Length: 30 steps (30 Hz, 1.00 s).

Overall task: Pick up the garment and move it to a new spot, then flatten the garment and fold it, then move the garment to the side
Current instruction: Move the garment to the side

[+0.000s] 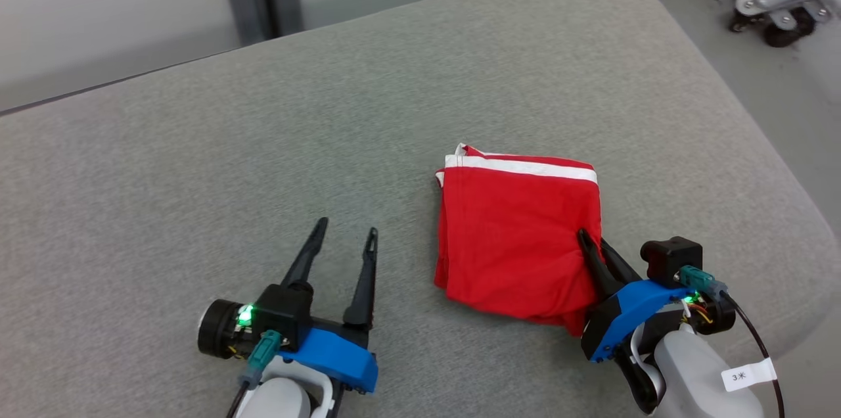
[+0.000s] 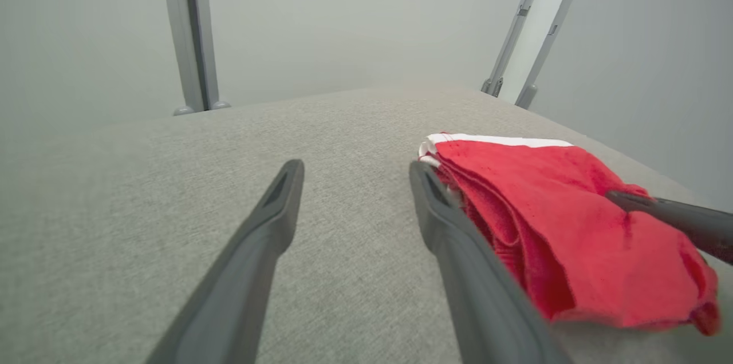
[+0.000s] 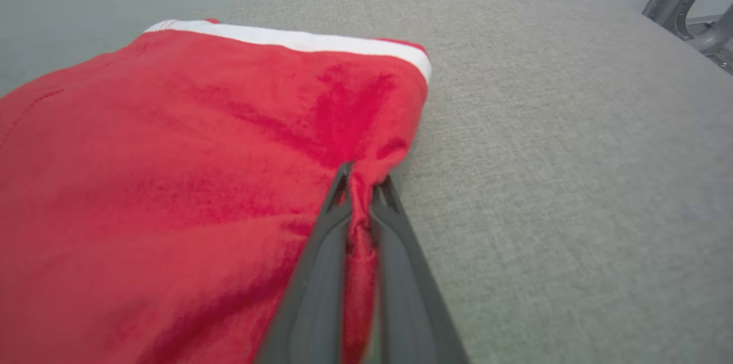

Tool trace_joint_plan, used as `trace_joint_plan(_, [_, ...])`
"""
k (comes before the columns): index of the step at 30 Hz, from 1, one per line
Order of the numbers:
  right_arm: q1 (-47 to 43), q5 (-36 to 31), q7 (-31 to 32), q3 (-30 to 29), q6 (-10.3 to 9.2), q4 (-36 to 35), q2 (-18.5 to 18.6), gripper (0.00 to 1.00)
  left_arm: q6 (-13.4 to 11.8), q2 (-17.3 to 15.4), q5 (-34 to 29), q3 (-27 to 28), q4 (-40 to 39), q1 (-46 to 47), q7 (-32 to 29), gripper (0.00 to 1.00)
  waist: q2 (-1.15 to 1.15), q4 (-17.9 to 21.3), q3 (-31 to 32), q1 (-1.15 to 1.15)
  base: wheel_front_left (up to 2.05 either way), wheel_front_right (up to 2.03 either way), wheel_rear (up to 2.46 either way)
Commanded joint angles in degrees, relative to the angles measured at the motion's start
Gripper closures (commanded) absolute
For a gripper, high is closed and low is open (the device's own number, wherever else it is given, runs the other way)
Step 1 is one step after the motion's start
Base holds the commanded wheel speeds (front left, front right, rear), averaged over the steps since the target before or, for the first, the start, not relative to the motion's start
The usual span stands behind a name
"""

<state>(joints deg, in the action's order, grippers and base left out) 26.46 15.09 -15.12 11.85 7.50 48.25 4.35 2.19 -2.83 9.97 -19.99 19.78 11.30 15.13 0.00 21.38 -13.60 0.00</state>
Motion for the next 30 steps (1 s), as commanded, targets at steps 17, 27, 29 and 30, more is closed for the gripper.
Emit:
trace_joint_plan(17, [9.7, -0.3, 0.0, 2.3, -0.02, 3.6, 8.3, 1.0, 1.5, -0.1, -2.8, -4.4, 2.7, 3.3, 0.0, 0.0, 0.0, -1.3, -5.4, 0.0, 0.0, 0.0, 0.0])
trace_joint_plan(27, [21.3, -4.0, 0.0, 0.5, -0.03, 14.5, 18.9, 1.0, 1.7, -0.1, -5.2, -3.7, 2.6, 5.4, 0.0, 0.0, 0.0, -7.4, -11.1, 0.0, 0.0, 0.0, 0.0])
trace_joint_plan(29, [23.5, -4.7, 0.0, -1.2, -0.02, 16.3, 21.0, 1.0, 1.6, -0.3, -5.7, -3.5, 2.5, 5.8, 0.0, 0.0, 0.0, -8.5, -12.2, 0.0, 0.0, 0.0, 0.0])
trace_joint_plan(30, [24.6, -5.0, -0.1, -2.3, -0.03, 17.1, 22.1, 1.0, 1.6, -0.4, -5.9, -3.5, 2.5, 5.9, -0.1, 0.0, 0.0, -9.0, -12.7, 0.0, 0.0, 0.0, 0.0])
